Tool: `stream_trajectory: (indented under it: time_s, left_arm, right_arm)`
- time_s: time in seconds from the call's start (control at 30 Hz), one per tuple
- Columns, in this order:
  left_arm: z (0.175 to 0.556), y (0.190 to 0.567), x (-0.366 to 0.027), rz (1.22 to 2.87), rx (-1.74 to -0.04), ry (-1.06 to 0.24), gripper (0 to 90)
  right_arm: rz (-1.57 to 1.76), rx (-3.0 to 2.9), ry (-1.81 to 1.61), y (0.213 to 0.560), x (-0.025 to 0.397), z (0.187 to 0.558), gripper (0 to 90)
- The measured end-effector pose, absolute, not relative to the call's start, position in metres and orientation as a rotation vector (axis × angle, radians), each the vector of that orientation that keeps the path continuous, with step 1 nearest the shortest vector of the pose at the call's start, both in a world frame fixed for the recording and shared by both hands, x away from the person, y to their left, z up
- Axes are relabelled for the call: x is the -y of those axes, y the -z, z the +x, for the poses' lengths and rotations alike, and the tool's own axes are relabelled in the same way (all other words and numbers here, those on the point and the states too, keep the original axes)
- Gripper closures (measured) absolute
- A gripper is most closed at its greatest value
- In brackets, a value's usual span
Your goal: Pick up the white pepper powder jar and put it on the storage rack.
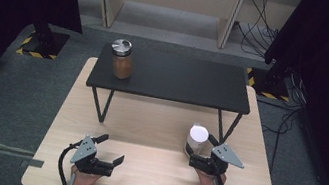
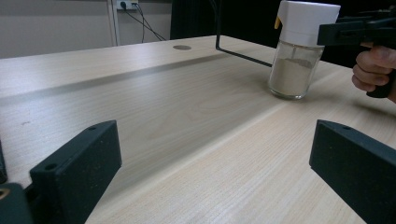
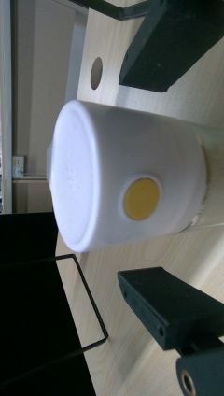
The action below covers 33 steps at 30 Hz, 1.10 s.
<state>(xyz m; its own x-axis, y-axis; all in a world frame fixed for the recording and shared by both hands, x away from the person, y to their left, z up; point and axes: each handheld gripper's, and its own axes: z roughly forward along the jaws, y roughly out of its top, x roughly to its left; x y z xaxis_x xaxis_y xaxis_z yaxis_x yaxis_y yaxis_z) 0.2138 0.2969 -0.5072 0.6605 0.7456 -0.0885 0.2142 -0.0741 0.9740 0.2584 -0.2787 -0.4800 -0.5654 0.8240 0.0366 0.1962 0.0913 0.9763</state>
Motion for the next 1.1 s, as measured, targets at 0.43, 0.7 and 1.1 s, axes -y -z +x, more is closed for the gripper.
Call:
stream_trajectory:
  time_s: [0.43,0.7,1.1]
  left_arm:
    - [0.214,0.507,-0.297,1.624,-0.802,-0.529,1.5]
    - [0.214,0.507,-0.296,1.629,-0.796,-0.532,1.7]
    - [0.214,0.507,-0.296,1.632,-0.796,-0.534,2.0]
  right_arm:
    - [1.007,-1.844,-1.462,0.477,0.269,0.266,14.1]
    - [1.001,-1.854,-1.453,0.478,0.267,0.269,23.2]
    - [0.992,-1.853,-1.426,0.475,0.262,0.268,30.4]
